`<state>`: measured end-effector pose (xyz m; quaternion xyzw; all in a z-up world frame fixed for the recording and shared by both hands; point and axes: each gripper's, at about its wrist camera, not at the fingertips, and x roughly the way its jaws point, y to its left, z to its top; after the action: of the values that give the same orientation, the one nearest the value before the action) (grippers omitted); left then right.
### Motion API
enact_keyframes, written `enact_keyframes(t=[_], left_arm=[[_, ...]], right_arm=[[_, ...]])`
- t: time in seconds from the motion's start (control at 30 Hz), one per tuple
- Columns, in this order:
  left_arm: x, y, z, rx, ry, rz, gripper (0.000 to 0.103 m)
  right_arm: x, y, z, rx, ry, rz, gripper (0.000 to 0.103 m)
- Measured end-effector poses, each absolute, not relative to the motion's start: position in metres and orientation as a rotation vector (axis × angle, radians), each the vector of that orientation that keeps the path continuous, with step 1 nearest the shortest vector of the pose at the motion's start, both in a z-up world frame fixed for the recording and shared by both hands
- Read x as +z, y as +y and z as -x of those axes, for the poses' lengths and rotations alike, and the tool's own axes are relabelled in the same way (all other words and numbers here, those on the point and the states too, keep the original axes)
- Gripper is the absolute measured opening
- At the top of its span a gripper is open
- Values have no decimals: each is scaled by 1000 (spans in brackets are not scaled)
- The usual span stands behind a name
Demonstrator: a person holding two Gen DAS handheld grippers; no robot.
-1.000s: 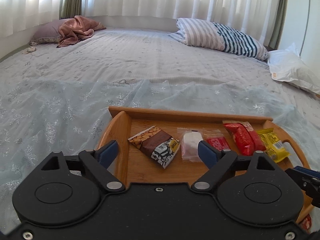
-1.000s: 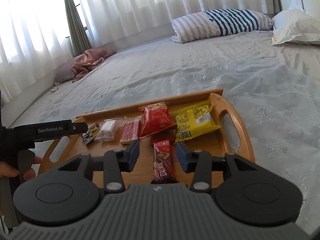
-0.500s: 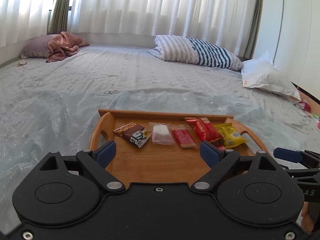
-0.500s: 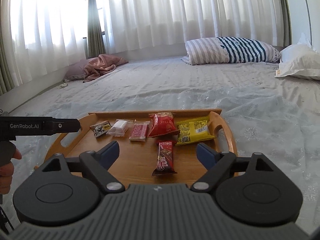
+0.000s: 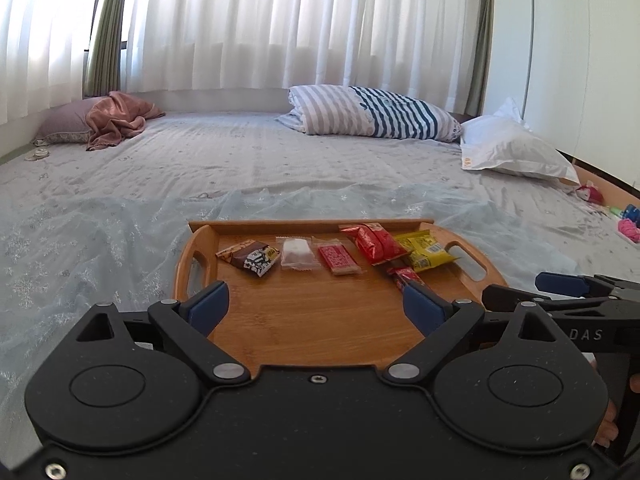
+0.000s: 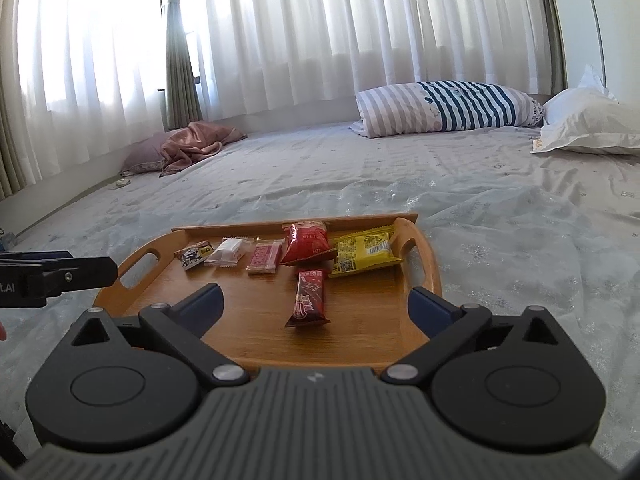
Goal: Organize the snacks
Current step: 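Withdraw both open tools from the tray back over the snack pile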
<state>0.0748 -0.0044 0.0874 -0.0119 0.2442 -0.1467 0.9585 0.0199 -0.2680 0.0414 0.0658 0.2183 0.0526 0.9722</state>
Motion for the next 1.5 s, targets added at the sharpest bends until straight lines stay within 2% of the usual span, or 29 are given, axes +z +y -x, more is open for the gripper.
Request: enact_keyframes(t=[0.6,1.33,1.5], left_arm=[[80,0,-33,-295,541,66,94],[41,-29,-14,-327,598,0,94],[30,-36,-11,-334,614,-11,83]], right_arm=[[25,-279,-3,64,472,-110,103],[3,-289,8,65,506,-82,103],[-1,-284,9,87,510,-54,103]])
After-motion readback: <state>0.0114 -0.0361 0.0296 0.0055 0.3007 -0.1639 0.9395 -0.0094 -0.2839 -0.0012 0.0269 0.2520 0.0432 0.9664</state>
